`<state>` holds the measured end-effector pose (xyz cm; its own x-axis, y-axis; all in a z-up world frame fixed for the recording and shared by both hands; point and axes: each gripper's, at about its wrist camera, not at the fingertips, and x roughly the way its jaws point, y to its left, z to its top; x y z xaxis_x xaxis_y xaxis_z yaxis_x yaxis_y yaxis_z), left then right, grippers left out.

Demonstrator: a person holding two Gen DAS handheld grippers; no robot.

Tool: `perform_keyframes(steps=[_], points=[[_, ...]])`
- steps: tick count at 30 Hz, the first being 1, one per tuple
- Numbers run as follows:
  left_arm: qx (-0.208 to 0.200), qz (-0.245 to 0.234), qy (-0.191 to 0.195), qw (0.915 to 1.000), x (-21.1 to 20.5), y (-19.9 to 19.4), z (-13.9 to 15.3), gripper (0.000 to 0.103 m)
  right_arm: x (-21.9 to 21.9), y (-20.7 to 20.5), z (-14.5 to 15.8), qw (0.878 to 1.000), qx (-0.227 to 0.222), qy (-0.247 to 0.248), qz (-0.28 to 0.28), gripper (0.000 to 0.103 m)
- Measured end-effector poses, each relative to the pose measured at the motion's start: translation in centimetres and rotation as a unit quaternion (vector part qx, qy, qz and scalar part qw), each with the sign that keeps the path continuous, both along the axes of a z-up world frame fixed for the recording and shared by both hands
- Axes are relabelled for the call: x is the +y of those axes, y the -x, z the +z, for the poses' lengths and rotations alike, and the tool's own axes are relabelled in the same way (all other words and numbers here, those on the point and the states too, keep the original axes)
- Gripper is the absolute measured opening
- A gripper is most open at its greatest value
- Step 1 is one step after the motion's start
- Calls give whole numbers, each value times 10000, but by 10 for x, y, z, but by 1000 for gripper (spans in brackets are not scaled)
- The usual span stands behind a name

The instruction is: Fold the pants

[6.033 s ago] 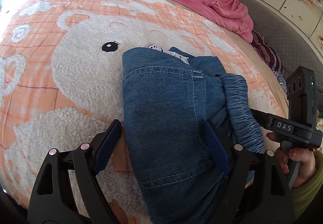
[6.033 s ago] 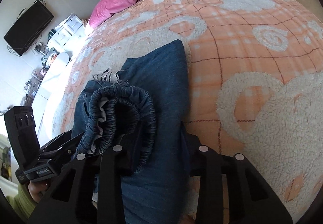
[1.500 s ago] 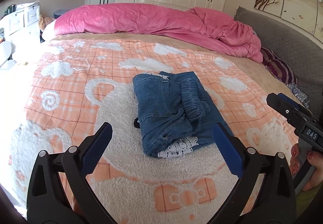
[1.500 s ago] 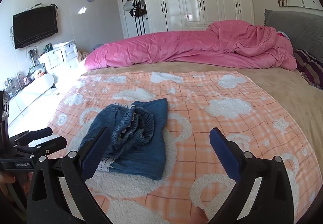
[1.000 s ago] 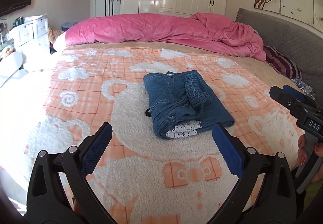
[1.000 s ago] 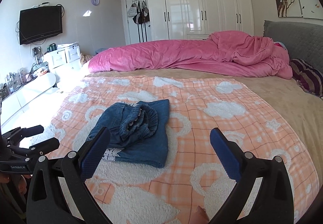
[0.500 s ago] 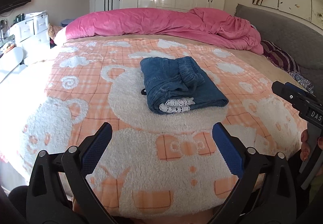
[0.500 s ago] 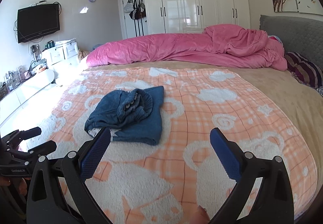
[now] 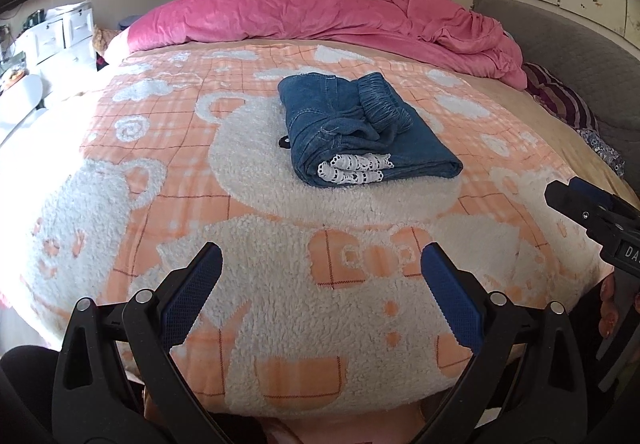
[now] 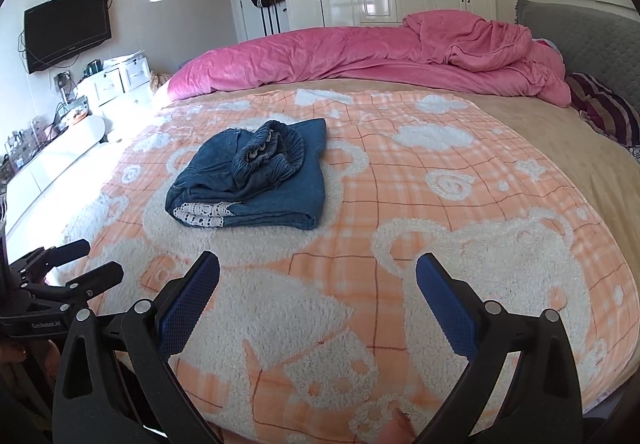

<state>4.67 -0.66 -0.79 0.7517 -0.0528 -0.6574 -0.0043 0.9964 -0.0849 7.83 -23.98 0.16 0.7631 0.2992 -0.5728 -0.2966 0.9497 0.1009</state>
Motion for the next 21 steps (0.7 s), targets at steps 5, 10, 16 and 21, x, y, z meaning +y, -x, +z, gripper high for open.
perform_keyframes(steps=[5,10,16,21], points=[[68,48,2,10000,1,-2,-3,94,2,-3,-3,10000,61,43,31,98],[100,81,20,9999,2,-3,-4,94,1,-5,-5,9999,122,25,19,98],[142,92,-6,9999,1,-4,-6,94,1,-8,-8,9998,199,-5,40,98],[138,95,15,9999,1,-4,-5,94,4,-9,-10,9997,216,50,49,98]])
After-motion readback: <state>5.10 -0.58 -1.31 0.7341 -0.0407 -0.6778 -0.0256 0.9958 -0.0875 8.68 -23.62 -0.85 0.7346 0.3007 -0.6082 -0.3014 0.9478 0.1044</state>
